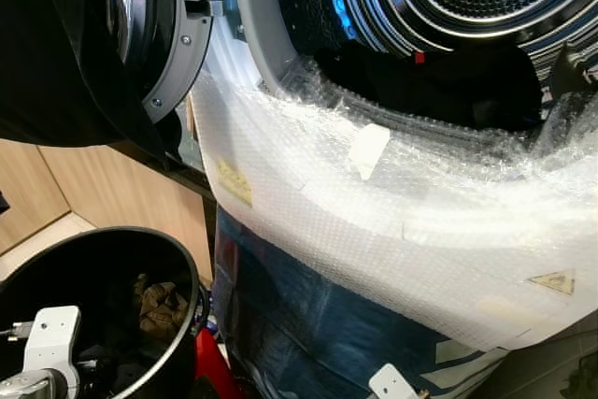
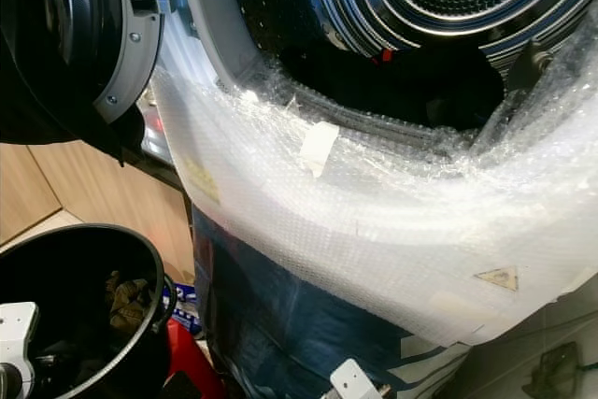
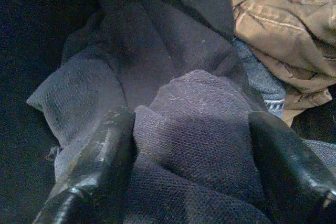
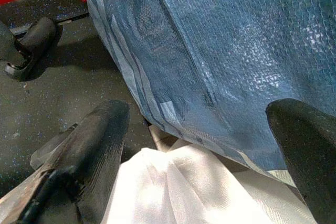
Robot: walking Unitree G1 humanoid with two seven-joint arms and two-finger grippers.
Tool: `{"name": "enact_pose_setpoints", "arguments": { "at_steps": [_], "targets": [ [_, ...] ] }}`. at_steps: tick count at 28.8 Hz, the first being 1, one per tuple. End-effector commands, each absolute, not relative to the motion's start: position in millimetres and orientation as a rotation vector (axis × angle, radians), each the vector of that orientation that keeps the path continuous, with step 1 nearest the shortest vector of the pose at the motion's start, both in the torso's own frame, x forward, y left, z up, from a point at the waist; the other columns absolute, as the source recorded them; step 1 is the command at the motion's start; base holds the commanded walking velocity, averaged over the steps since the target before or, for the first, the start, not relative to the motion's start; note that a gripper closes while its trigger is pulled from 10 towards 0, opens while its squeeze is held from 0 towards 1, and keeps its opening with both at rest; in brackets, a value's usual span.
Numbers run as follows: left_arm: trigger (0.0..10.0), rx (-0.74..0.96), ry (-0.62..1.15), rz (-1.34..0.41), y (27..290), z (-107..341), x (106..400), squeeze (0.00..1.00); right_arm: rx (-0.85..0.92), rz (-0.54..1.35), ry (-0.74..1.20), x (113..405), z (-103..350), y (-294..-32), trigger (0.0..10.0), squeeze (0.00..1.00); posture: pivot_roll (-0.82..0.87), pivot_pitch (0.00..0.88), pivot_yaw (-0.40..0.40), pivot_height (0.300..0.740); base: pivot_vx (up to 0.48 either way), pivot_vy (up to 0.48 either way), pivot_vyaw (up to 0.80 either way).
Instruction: Clothes washing
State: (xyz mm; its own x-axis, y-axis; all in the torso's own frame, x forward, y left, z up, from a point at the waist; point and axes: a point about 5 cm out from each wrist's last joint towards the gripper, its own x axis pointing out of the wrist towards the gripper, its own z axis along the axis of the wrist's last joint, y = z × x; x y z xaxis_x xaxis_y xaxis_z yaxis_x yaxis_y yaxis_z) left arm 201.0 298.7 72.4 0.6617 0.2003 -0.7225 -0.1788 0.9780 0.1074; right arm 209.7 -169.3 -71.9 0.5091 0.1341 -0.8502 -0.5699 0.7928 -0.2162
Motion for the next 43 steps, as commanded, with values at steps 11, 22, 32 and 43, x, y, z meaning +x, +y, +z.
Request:
{"name": "enact_pose_setpoints", "arguments": {
  "at_steps": [11, 22, 32, 43],
  "targets": [
    [0.0, 0.025, 0.892, 0.181, 294, 56, 192, 0.00, -0.532, 0.472, 0.953, 209, -72, -168, 10.0, 0.00, 0.26, 0.064, -0.150, 0.740, 0.000, 0.000, 0.00],
    [0.0, 0.019, 0.883, 0.149, 288, 57, 193, 0.00, -0.542, 0.473, 0.954, 210, -72, -171, 10.0, 0.00, 0.26, 0.066, -0.147, 0.740, 0.000, 0.000, 0.00],
    [0.0, -0.035, 0.786, 0.215, 291, 79, 198, 0.00, -0.497, 0.461, 0.936, 215, -69, -163, 10.0, 0.00, 0.27, 0.073, -0.147, 0.740, 0.000, 0.000, 0.00],
    [0.0, -0.041, 0.523, 0.168, 277, 146, 218, 0.00, -0.505, 0.474, 0.932, 217, -69, -161, 10.0, 0.00, 0.29, 0.076, -0.154, 0.740, 0.000, 0.000, 0.00]
  ]
}}
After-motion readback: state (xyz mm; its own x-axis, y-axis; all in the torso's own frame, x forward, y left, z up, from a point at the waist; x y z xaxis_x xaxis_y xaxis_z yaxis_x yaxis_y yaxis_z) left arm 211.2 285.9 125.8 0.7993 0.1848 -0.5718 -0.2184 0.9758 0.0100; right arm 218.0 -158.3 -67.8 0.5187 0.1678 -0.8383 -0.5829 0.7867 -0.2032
